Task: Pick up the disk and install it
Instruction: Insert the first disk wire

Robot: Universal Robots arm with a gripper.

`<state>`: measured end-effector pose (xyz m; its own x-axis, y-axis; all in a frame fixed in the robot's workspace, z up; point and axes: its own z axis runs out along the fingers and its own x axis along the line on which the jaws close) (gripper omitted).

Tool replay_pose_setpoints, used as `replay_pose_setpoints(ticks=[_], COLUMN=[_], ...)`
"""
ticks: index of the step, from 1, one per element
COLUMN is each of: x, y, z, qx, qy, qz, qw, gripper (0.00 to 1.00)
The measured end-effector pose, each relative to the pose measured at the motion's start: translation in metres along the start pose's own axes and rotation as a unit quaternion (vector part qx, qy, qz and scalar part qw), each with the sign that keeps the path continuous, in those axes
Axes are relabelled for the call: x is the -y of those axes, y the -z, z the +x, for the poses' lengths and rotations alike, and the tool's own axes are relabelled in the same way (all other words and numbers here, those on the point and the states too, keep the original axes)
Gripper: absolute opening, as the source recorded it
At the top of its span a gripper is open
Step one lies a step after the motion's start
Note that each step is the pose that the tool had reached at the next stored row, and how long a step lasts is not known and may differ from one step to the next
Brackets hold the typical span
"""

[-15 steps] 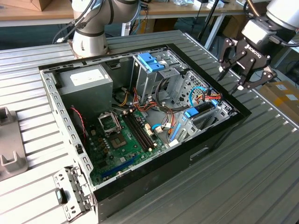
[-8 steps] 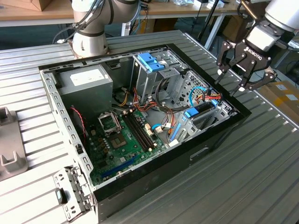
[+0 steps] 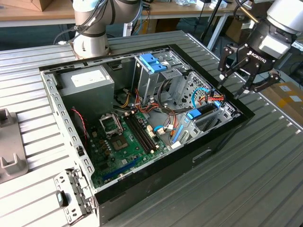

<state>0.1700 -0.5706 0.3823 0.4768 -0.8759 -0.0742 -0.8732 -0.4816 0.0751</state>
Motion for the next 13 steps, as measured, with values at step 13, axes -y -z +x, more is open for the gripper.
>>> replay_pose_setpoints(ticks=[13], x=[0.0055], y=[-0.0027], z=[0.0031], qx=[-0.0019], qy=[0.034], qz=[-0.0021], qw=[0.9994], gripper=[0.54])
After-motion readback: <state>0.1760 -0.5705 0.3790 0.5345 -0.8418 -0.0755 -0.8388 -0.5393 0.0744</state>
